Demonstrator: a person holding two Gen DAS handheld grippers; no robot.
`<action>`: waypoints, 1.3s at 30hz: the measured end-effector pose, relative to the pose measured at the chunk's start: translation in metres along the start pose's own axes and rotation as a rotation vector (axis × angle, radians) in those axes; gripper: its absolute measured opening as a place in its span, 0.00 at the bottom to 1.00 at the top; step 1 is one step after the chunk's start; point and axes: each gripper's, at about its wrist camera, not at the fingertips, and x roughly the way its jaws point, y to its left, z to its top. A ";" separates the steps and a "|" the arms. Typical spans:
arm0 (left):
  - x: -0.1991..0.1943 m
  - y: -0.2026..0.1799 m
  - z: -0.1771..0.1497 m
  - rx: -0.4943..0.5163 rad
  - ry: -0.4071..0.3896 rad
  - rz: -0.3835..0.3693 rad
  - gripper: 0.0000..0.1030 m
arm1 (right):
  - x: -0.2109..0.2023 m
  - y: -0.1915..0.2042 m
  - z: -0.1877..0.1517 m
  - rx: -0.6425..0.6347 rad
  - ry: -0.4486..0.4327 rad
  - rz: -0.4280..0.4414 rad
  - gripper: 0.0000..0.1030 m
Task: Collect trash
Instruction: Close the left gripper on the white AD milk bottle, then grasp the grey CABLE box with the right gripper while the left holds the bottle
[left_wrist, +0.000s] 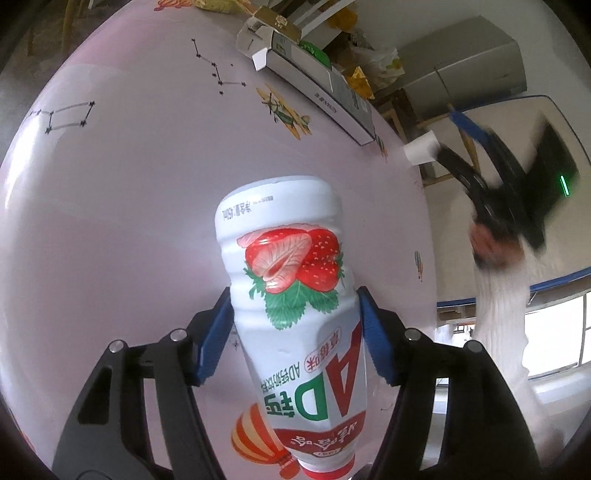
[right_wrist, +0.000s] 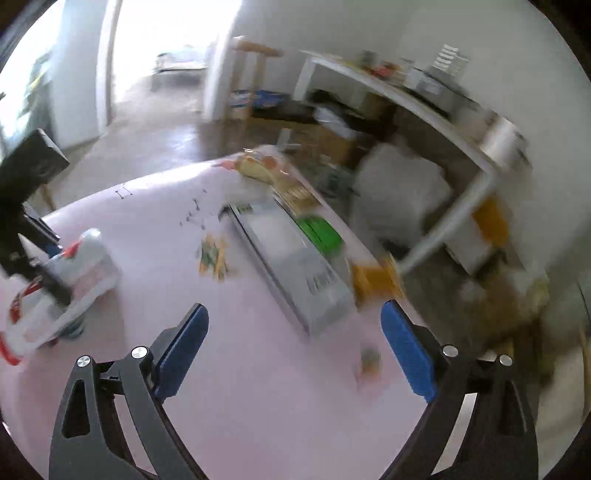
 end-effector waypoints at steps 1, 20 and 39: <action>0.000 0.001 0.002 0.005 -0.005 -0.003 0.60 | 0.017 -0.003 0.011 -0.015 0.023 0.015 0.92; -0.020 0.013 -0.011 -0.012 -0.050 -0.032 0.60 | 0.094 0.008 -0.024 0.155 0.257 0.236 0.87; -0.015 -0.004 -0.020 0.007 -0.076 0.039 0.59 | 0.055 0.063 -0.030 0.426 0.335 0.098 0.80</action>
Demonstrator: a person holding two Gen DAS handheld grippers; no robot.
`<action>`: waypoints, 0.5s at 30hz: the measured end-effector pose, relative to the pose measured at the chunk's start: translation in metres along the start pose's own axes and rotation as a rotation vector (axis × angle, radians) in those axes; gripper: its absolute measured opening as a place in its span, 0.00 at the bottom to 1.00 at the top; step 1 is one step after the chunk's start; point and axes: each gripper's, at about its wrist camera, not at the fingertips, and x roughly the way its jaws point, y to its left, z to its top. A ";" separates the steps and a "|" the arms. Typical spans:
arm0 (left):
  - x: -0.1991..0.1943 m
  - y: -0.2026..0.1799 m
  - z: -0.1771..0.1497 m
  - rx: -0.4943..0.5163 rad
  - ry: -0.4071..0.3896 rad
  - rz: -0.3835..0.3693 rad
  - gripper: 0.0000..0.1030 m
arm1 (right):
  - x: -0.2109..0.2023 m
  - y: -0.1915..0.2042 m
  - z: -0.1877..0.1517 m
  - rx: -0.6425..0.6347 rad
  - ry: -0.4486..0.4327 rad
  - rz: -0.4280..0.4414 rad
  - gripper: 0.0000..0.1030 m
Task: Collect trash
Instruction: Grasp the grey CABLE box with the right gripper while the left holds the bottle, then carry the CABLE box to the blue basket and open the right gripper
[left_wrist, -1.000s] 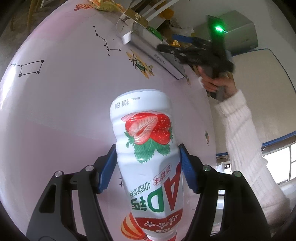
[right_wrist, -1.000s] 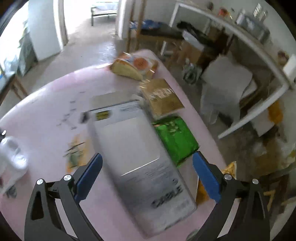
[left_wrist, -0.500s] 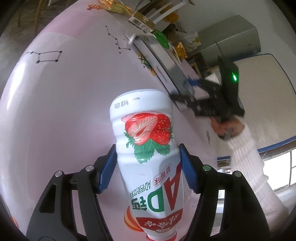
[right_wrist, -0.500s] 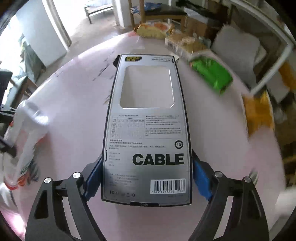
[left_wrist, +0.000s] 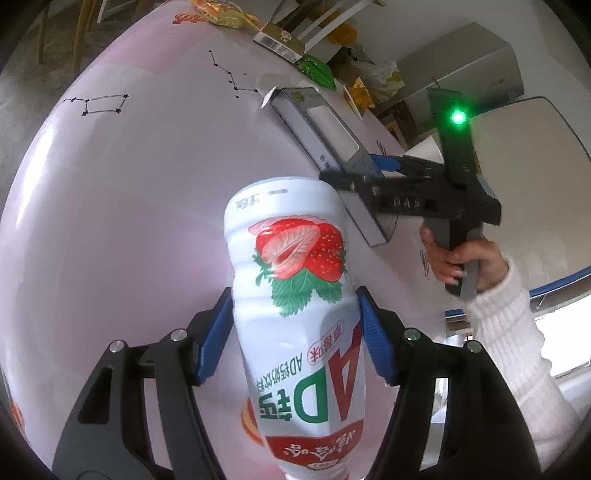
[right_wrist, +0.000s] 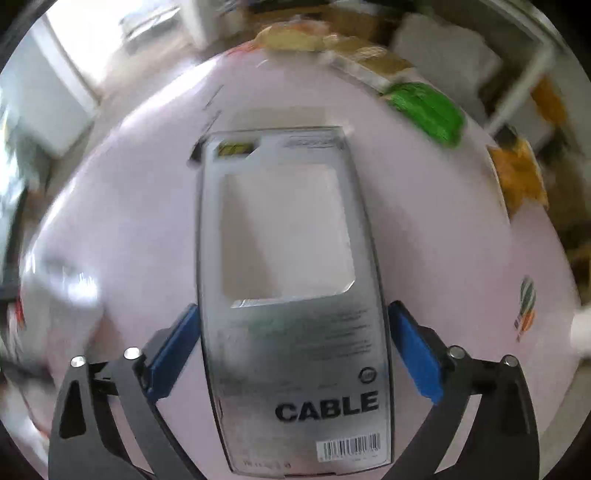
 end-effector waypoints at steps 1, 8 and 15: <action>0.001 -0.001 -0.001 0.000 -0.001 -0.001 0.59 | -0.003 -0.001 -0.004 0.020 0.003 -0.013 0.80; 0.003 -0.020 -0.016 -0.026 0.039 -0.067 0.58 | -0.064 -0.031 -0.098 0.237 -0.095 0.085 0.79; -0.032 -0.095 -0.051 0.111 0.001 -0.122 0.57 | -0.202 -0.063 -0.236 0.454 -0.417 0.196 0.80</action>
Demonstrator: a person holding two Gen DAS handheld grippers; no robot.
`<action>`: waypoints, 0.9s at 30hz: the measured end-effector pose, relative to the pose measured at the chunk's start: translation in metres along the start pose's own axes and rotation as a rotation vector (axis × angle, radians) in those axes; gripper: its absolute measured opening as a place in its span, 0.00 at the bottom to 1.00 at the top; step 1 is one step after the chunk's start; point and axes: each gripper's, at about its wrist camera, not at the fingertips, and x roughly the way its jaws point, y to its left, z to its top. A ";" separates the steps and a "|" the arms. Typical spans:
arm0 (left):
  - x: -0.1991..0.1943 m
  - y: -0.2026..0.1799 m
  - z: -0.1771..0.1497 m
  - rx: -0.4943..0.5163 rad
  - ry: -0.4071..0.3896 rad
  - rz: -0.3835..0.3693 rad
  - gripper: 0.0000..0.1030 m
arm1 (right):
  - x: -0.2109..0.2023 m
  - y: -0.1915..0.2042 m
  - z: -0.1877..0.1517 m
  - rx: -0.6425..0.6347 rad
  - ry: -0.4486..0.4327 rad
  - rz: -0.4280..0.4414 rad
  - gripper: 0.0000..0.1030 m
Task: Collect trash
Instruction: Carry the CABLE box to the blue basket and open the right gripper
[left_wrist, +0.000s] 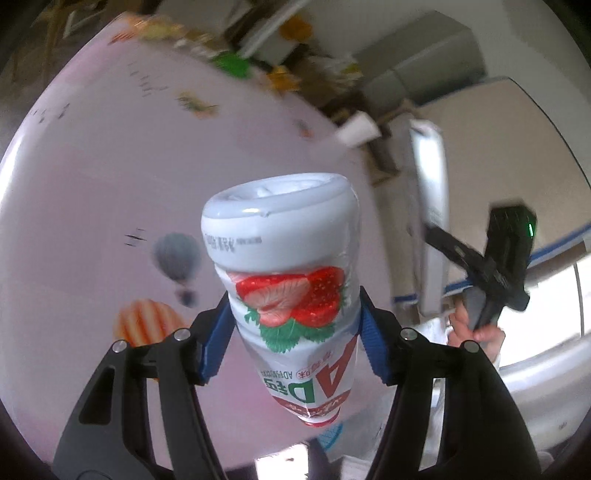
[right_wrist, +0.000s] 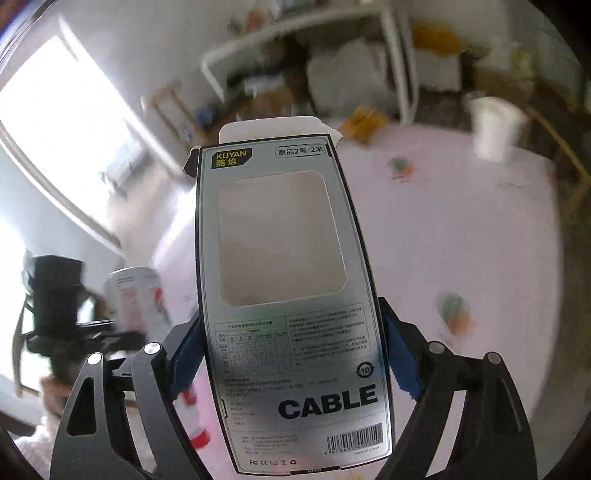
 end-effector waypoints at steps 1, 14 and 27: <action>-0.001 -0.010 -0.003 0.019 0.001 -0.011 0.57 | -0.040 -0.008 -0.026 0.029 -0.063 -0.001 0.80; 0.037 -0.128 -0.062 0.232 0.112 -0.176 0.57 | -0.149 -0.114 -0.396 0.733 -0.094 -0.416 0.80; 0.043 -0.151 -0.080 0.312 0.119 -0.092 0.57 | 0.079 -0.194 -0.537 0.823 0.349 -0.509 0.81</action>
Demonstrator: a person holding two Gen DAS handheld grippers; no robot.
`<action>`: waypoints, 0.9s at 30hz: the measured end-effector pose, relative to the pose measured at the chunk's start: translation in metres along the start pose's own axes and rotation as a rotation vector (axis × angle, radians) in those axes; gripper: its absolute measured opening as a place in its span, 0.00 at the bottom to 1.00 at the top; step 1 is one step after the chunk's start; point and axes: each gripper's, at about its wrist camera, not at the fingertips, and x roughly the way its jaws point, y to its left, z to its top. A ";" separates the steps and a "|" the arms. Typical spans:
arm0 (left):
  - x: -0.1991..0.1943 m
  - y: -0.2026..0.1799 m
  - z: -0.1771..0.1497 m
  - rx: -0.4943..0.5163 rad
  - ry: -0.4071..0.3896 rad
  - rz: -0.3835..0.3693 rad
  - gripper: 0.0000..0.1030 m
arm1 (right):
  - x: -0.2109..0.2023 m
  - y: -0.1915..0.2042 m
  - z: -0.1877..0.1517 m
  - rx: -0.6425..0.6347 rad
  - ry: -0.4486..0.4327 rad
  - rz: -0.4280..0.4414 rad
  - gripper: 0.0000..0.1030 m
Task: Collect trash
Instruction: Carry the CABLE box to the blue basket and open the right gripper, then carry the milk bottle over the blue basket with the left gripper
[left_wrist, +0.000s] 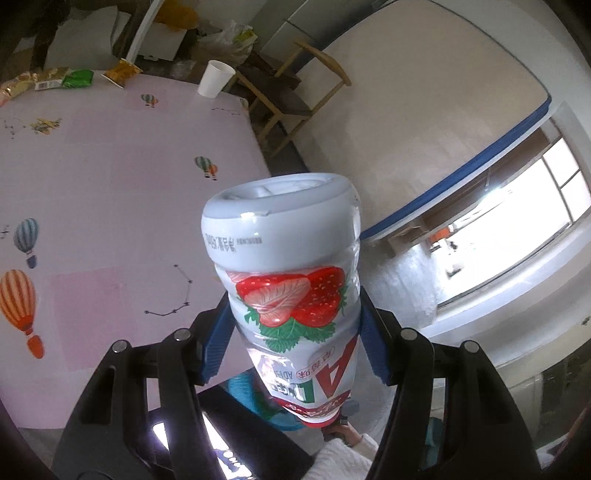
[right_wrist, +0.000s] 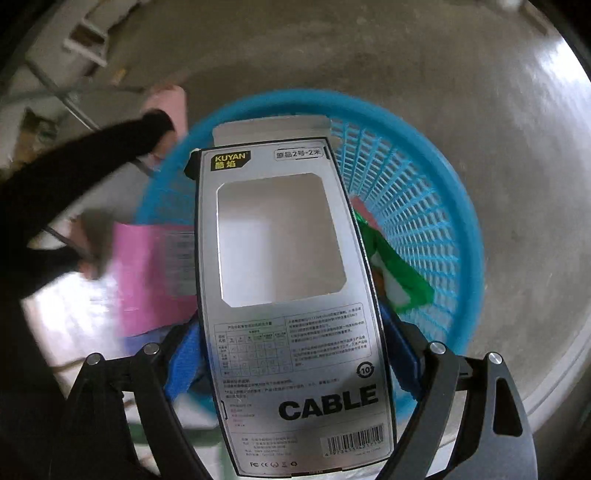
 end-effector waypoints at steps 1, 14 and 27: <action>0.001 0.002 0.000 0.001 0.004 0.011 0.57 | 0.003 0.000 0.004 -0.006 0.026 -0.010 0.81; 0.008 0.005 -0.005 -0.003 0.033 0.010 0.57 | -0.047 -0.002 -0.001 -0.026 0.019 0.037 0.86; 0.019 -0.002 -0.003 0.028 0.054 0.042 0.57 | 0.033 -0.009 0.003 -0.031 0.210 0.021 0.31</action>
